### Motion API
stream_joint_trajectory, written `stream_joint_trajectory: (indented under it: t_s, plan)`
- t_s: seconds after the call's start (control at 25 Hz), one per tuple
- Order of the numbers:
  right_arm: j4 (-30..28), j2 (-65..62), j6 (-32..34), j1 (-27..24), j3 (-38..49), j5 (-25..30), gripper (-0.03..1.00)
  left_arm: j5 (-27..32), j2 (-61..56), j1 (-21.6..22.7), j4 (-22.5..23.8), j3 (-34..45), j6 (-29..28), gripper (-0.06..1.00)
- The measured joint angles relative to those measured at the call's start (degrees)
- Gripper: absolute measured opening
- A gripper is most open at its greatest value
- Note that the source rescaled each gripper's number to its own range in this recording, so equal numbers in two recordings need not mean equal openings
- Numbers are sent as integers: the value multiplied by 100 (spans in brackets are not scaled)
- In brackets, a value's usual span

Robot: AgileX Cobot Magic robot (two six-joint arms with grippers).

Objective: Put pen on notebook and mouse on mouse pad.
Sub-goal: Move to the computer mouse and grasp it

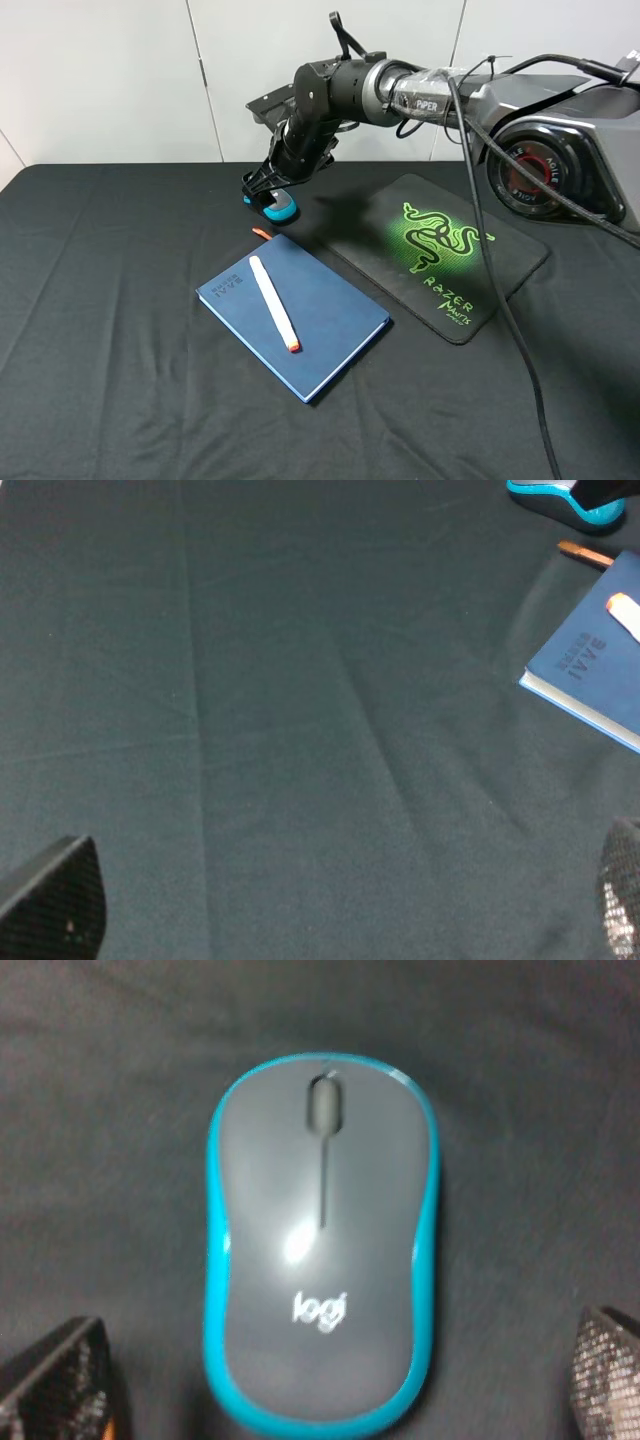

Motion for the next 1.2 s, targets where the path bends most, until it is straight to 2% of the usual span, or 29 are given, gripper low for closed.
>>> stream_joint_trajectory:
  t_s: [0.44,1.2]
  plan:
    - [74,101,-54,-7,-20,-472,100,0,0,0,0,0,0,98]
    - [242,466,-60,-7,-26,-780,100,0,0,0,0,0,0,98]
